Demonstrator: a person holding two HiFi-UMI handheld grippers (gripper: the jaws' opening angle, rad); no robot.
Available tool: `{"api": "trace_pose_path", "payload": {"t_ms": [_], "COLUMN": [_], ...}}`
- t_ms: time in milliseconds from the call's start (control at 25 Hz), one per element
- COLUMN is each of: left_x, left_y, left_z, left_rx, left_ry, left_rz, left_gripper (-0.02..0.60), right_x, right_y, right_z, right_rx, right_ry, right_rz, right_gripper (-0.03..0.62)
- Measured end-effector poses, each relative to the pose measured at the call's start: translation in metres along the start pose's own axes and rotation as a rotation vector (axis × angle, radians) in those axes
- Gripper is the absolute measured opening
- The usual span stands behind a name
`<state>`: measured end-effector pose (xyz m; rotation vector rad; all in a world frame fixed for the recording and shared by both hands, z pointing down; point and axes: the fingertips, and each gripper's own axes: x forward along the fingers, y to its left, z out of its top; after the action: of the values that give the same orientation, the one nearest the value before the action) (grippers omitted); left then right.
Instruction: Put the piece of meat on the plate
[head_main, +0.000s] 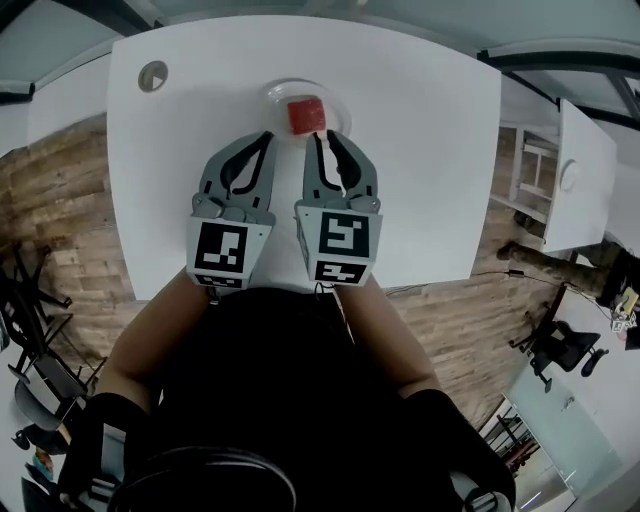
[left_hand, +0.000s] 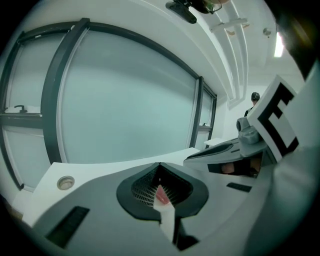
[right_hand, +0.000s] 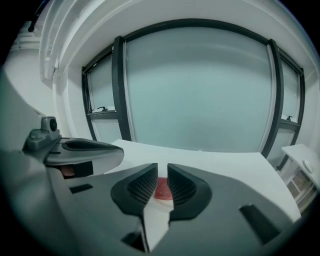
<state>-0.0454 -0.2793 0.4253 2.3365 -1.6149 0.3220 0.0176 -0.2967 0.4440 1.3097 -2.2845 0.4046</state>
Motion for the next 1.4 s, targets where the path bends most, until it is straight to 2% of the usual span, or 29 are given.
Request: {"api": "trace_pose_path", "payload": {"t_ms": [280,560,920,1200,1400], "left_x": [-0.029,-0.058,-0.087,-0.1,-0.106], "left_y": [-0.019,-0.044,-0.052,-0.057,-0.059], "left_z": [0.02,0.044,0.098,0.12,0.134], "left_rx": [0.049,0.074,0.109,0.13,0.144], "left_ry": [-0.055,-0.099,-0.222,-0.273,-0.308], "left_rz": [-0.017,-0.046,-0.045,-0.05,-0.063], "left_gripper": [0.003,0.003,0.003,0.003,0.003], "right_x": [-0.046,-0.092,-0.128,-0.149,-0.156], "right_y": [0.009,0.016,0.027,0.037,0.039], "right_z": [0.014,0.04,0.082,0.11,0.116], "right_rx": [-0.001,-0.02,-0.046,-0.056,-0.069], "right_ry": [-0.096,-0.209,-0.377,-0.468,-0.493], "right_rz": [-0.031,-0.027,-0.019,-0.014,-0.018], "right_gripper": [0.005,0.005,0.003,0.003,0.003]}}
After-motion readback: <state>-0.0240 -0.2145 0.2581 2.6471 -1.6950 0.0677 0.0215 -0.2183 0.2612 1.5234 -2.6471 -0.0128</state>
